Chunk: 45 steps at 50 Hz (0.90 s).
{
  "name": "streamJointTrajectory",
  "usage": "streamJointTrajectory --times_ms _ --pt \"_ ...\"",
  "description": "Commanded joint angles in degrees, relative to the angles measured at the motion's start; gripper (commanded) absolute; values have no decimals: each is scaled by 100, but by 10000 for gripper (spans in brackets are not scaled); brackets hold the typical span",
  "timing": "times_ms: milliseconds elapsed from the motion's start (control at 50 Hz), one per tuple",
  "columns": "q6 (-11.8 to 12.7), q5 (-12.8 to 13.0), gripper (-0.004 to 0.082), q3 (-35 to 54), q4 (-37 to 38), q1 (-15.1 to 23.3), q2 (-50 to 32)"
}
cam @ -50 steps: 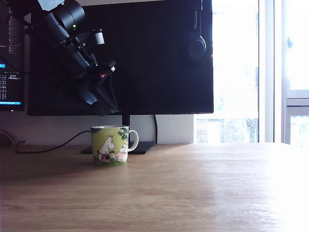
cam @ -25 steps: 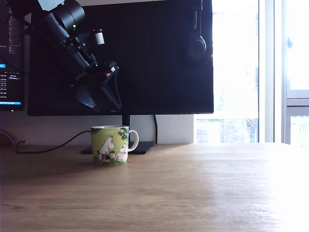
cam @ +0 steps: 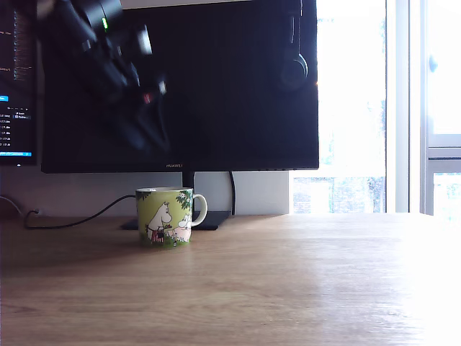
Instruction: Pick up the coffee capsules from the table one by one and drop them inside the nearest coffee cup
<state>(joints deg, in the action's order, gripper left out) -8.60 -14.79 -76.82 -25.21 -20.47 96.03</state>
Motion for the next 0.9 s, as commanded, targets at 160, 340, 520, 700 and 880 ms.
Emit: streamJointTrajectory --times_ms 160,340,520,700,880 --pt "-46 -195 -20 411 269 155 -367" --pt "96 -195 -20 1226 1005 527 -807" --pt "424 -190 -20 2166 1666 1060 -1416" --pt "625 -177 -20 3211 2262 1502 -2168" --pt "846 -164 -20 4271 2911 1714 -2957"
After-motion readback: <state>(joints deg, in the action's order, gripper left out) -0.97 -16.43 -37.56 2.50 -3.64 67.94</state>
